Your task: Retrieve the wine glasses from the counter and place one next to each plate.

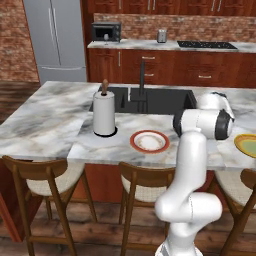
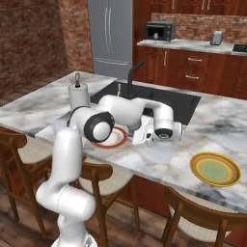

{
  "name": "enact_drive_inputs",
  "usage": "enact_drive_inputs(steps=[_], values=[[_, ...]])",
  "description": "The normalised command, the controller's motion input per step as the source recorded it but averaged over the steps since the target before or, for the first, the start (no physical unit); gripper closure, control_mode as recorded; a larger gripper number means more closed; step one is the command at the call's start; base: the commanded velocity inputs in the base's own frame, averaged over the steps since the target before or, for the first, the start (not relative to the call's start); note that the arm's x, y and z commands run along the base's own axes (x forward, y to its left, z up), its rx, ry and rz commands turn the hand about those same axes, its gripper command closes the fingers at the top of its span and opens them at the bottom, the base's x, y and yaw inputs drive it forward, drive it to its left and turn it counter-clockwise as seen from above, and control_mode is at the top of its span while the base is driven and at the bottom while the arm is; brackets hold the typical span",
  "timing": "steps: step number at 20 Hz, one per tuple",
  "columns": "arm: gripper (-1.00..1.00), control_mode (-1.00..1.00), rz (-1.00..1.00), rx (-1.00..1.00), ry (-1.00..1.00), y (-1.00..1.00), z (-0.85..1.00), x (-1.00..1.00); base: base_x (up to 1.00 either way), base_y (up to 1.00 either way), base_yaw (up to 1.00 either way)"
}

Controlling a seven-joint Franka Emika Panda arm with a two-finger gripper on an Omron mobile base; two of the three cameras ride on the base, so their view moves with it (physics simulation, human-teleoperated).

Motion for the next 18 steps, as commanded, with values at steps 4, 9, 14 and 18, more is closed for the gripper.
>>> enact_drive_inputs(steps=[4, 9, 14, 18], values=[[1.0, -1.0, -0.04, 0.0, -0.03, 0.01, -0.03, 0.0, 0.0, 0.0, 0.0], [1.0, -1.0, -0.05, -0.01, 0.04, 0.05, -0.01, 0.0, 0.0, 0.0, 0.0], [1.0, -1.0, -0.06, -0.05, 0.13, 0.1, -0.04, 0.0, 0.0, 0.0, 0.0], [1.0, -1.0, -0.03, -0.12, 0.0, 0.2, -0.19, 0.0, 0.0, 0.0, 0.0]])
